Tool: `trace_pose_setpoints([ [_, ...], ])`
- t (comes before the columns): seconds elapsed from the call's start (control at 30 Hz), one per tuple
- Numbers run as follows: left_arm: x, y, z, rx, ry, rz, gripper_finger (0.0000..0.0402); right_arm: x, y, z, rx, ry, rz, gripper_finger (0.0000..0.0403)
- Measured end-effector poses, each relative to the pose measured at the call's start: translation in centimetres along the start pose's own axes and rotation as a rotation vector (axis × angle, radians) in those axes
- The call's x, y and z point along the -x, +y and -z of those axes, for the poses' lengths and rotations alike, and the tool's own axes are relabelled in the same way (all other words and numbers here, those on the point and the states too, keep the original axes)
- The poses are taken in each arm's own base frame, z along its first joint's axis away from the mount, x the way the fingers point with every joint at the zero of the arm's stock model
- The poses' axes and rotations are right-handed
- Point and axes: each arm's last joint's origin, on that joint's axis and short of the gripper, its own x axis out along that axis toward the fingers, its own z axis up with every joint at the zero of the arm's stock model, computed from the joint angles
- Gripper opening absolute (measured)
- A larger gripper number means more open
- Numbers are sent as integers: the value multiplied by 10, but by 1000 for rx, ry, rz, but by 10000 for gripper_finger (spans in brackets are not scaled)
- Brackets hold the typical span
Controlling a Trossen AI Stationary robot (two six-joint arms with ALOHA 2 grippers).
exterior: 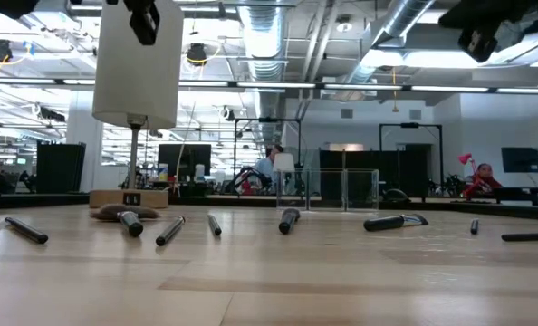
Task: Put items in baskets/containers
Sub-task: Put the black foundation brush into the transparent organizer
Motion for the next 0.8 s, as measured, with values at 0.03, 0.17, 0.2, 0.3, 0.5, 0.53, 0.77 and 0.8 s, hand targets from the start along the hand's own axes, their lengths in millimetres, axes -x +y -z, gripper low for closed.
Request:
trace_pose_setpoints([
  [0.03, 0, 0, 1, 18, 2, 0, 25, -2, 1, 0, 2, 4, -2, 0],
  [0.17, 1, 2, 5, 73, 20, -2, 25, -13, 5, -2, 12, 18, -21, 0],
  [0.2, 2, 2, 6, 78, 25, 12, 25, -16, 6, -2, 16, 22, -29, 0],
  [0.3, 3, 3, 12, 73, 53, 29, 25, -25, 11, 1, 35, 67, -46, 0],
  [0.5, 5, 4, 16, 68, 70, 37, 25, -48, 21, 6, 81, 147, -69, 0],
  [0.53, 5, 4, 16, 61, 70, 37, 25, -52, 22, 7, 85, 160, -70, 0],
  [0.77, 4, 5, 16, 26, 69, 35, 25, -84, 23, 19, 184, 294, -29, 0],
  [0.8, 4, 5, 16, 25, 68, 27, 25, -88, 22, 21, 200, 315, -20, 2],
])
